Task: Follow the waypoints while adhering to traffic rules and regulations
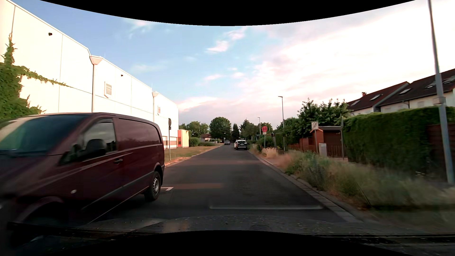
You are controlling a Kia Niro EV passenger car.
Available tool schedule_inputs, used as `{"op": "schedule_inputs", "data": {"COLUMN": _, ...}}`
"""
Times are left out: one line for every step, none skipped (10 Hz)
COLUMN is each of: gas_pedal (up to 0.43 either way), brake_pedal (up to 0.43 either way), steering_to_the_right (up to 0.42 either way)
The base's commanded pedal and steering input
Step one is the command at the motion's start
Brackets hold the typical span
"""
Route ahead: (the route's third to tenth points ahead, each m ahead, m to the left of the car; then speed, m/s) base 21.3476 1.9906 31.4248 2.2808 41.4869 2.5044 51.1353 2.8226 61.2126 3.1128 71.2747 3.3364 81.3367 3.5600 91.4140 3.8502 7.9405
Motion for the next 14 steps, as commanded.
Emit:
{"op": "schedule_inputs", "data": {"gas_pedal": 0.02, "brake_pedal": 0.0, "steering_to_the_right": -0.055}}
{"op": "schedule_inputs", "data": {"gas_pedal": 0.02, "brake_pedal": 0.0, "steering_to_the_right": -0.056}}
{"op": "schedule_inputs", "data": {"gas_pedal": 0.02, "brake_pedal": 0.0, "steering_to_the_right": -0.057}}
{"op": "schedule_inputs", "data": {"gas_pedal": 0.02, "brake_pedal": 0.0, "steering_to_the_right": -0.057}}
{"op": "schedule_inputs", "data": {"gas_pedal": 0.02, "brake_pedal": 0.0, "steering_to_the_right": -0.057}}
{"op": "schedule_inputs", "data": {"gas_pedal": 0.02, "brake_pedal": 0.0, "steering_to_the_right": -0.057}}
{"op": "schedule_inputs", "data": {"gas_pedal": 0.02, "brake_pedal": 0.0, "steering_to_the_right": -0.056}}
{"op": "schedule_inputs", "data": {"gas_pedal": 0.02, "brake_pedal": 0.0, "steering_to_the_right": -0.053}}
{"op": "schedule_inputs", "data": {"gas_pedal": 0.02, "brake_pedal": 0.0, "steering_to_the_right": -0.049}}
{"op": "schedule_inputs", "data": {"gas_pedal": 0.02, "brake_pedal": 0.0, "steering_to_the_right": -0.045}}
{"op": "schedule_inputs", "data": {"gas_pedal": 0.02, "brake_pedal": 0.0, "steering_to_the_right": -0.04}}
{"op": "schedule_inputs", "data": {"gas_pedal": 0.02, "brake_pedal": 0.0, "steering_to_the_right": -0.035}}
{"op": "schedule_inputs", "data": {"gas_pedal": 0.02, "brake_pedal": 0.0, "steering_to_the_right": -0.025}}
{"op": "schedule_inputs", "data": {"gas_pedal": 0.02, "brake_pedal": 0.0, "steering_to_the_right": -0.014}}
